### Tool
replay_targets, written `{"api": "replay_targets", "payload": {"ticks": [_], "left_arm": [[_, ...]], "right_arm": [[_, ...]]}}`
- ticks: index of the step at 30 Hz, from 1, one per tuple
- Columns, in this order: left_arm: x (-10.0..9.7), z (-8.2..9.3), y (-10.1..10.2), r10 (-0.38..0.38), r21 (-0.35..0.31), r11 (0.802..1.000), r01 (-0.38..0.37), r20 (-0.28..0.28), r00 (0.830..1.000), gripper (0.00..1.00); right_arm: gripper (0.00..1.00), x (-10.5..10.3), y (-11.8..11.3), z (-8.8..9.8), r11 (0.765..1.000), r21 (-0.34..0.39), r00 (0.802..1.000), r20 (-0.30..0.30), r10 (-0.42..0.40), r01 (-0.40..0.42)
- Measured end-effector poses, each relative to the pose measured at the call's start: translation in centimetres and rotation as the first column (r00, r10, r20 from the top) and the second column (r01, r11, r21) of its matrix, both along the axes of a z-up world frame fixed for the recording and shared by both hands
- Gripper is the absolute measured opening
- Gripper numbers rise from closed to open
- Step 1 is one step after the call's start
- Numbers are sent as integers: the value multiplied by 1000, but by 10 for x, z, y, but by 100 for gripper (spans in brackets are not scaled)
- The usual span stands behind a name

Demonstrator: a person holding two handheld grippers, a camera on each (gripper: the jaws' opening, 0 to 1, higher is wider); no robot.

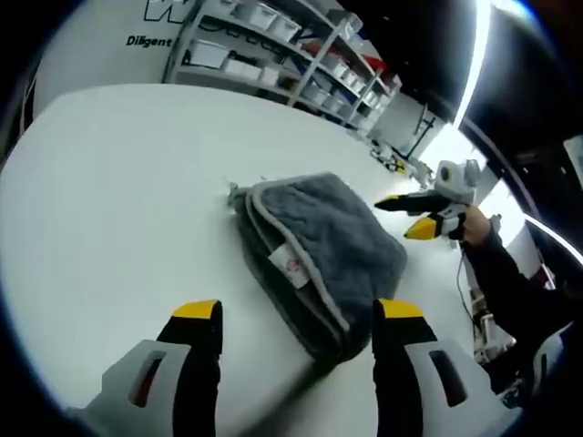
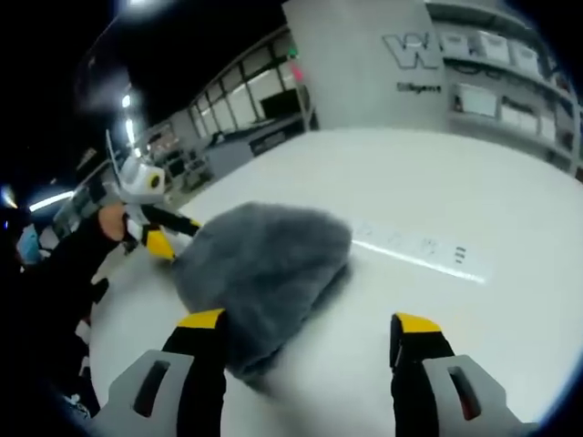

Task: Open the folded towel by lifting each exposed corner and separating the folded layers until the towel lies flat within the target outline without major curled edges

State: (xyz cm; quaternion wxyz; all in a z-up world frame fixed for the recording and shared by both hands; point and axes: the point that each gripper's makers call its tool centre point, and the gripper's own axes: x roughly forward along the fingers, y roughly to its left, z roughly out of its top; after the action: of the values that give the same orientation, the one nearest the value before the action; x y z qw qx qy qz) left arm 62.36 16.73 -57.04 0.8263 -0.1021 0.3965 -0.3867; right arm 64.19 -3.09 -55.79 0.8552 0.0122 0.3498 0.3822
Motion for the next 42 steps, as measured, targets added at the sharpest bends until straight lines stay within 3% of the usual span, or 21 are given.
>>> {"api": "replay_targets", "payload": {"ticks": [6,9,13,17,26,32,42], "left_arm": [[-4,-6,-5,-54,-6,999,54,-20,998,57],[-12,-7,-13,-66,2,998,66,-19,998,59],[-8,-6,-13,-70,-5,998,69,-24,997,56],[-13,-8,-15,-87,-4,996,87,-30,996,45],[-7,-8,-8,-89,-15,996,89,-54,995,45],[-10,-9,-12,-93,-19,996,92,-62,994,39],[-18,-10,-27,-86,-87,993,78,-99,991,20]], "right_arm": [[73,-8,8,-13,1000,25,998,-52,18,-17],[72,-8,13,-15,999,37,997,-70,20,-18],[68,-11,19,-16,999,27,997,-64,36,-34],[60,-17,25,-18,998,44,994,-90,54,-50],[56,-18,26,-18,998,44,993,-104,58,-53],[54,-18,29,-23,998,48,991,-119,53,-48],[34,-23,37,-23,993,109,985,-165,53,-35]]}}
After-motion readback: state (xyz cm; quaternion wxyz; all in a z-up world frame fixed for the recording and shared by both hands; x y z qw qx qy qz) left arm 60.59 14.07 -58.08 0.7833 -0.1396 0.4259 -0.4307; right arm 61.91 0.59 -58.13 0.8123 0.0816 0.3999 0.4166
